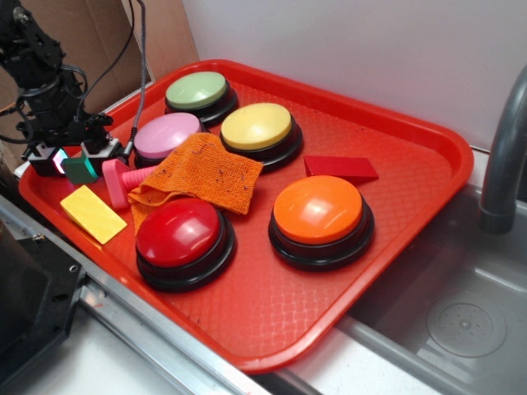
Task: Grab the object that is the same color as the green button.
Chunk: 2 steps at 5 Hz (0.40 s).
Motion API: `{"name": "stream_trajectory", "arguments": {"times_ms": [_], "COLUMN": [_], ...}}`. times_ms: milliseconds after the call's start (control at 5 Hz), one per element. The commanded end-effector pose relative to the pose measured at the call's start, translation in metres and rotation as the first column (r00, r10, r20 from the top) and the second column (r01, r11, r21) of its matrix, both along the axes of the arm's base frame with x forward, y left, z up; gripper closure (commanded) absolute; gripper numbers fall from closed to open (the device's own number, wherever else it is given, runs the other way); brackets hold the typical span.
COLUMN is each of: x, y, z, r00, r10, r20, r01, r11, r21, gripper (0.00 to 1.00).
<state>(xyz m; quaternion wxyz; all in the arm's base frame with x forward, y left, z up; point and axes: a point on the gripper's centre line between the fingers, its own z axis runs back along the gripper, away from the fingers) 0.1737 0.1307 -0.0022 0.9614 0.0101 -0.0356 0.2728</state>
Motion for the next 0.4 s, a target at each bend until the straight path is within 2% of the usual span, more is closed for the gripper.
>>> {"name": "stream_trajectory", "arguments": {"times_ms": [0,200], "x": [-0.003,-0.001], "y": [-0.003,0.000], "z": [0.001,0.013], "r00": [1.000,0.999], "r10": [0.006,0.039], "r20": [0.010,0.026], "r01": [-0.006,-0.039], "r11": [1.000,0.999], "r21": [-0.001,-0.007], "gripper": [1.00,1.00]}}
